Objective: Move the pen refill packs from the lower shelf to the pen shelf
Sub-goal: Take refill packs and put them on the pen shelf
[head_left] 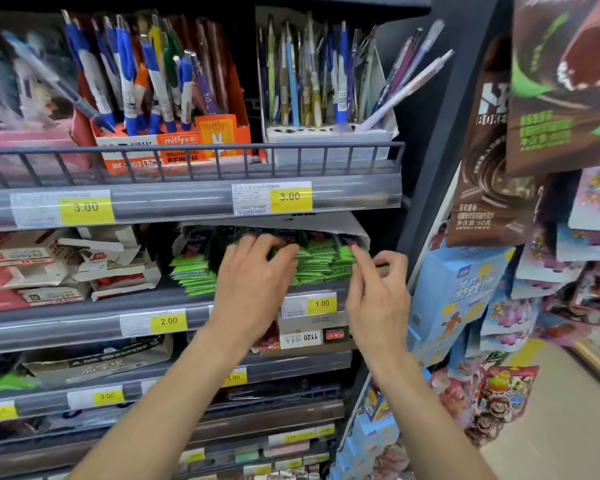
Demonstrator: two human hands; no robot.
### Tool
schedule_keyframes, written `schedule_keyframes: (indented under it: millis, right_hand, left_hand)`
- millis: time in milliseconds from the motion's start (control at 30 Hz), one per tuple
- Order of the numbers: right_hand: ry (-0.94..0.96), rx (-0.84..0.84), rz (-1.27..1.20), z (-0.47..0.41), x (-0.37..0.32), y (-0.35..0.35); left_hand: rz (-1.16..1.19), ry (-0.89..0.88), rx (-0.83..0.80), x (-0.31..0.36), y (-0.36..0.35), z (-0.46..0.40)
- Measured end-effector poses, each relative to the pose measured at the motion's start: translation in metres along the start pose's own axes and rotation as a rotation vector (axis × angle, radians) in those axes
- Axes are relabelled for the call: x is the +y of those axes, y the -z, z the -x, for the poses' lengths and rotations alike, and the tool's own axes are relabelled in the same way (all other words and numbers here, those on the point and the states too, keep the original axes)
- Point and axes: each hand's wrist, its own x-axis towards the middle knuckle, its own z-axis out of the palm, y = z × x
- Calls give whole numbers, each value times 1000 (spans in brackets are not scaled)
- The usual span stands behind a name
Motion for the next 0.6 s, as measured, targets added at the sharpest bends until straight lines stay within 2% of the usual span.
schedule_keyframes:
  millis: [167,400,600]
  right_hand:
    - [105,35,36,-20,9,-8]
    - [196,43,-68,-23,11,-15]
    - [116,12,-66,-24,12,-18]
  left_hand:
    - [4,57,17,-7,-8,-6]
    - [59,100,85,-18,-17,-1]
    - [152,145,73,-15,-26,2]
